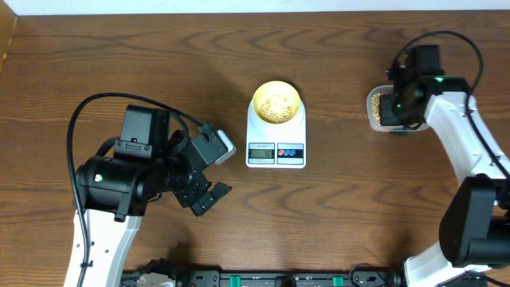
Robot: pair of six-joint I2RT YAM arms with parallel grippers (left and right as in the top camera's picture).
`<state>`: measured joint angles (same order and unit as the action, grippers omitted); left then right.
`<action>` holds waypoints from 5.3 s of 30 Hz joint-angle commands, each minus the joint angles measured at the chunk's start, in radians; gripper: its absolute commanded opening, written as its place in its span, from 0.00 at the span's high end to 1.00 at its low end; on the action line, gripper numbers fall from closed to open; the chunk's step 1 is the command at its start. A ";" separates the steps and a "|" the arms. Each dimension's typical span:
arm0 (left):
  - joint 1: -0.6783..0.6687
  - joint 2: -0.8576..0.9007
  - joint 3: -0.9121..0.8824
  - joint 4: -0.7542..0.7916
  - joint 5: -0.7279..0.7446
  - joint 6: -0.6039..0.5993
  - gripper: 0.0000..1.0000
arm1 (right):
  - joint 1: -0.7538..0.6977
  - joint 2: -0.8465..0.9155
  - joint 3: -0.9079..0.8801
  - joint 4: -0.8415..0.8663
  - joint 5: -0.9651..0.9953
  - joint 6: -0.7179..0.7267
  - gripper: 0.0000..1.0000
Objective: Scoop item into bowl and weigh 50g on scale
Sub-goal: 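Lower the scoop into the tub and drag it through soybeans, then lift the filled scoop and carry it over the yellow bowl, then tilt the scoop with right gripper to pour soybeans into bowl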
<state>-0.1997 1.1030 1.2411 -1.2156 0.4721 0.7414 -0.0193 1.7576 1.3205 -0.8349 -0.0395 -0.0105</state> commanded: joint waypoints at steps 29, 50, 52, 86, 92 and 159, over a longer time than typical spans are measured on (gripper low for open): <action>0.004 -0.006 0.019 -0.003 0.002 0.018 0.01 | -0.353 -0.017 0.007 -0.021 -0.500 0.119 0.99; 0.004 -0.006 0.019 -0.003 0.002 0.018 0.01 | -0.514 -0.017 0.007 -0.022 -0.829 0.153 0.99; 0.004 -0.006 0.019 -0.003 0.002 0.018 0.01 | -0.514 -0.017 0.007 -0.022 -0.855 0.153 0.99; 0.004 -0.006 0.019 -0.003 0.002 0.018 0.01 | -0.096 -0.017 0.007 0.142 -0.977 0.402 0.99; 0.004 -0.006 0.019 -0.003 0.002 0.018 0.01 | -0.014 -0.017 0.007 0.205 -0.977 0.437 0.99; 0.004 -0.006 0.019 -0.003 0.002 0.018 0.01 | 0.421 -0.133 0.007 0.277 -0.272 0.038 0.99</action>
<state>-0.1997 1.1030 1.2411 -1.2156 0.4721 0.7414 0.3969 1.6527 1.3209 -0.5575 -0.3187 0.0467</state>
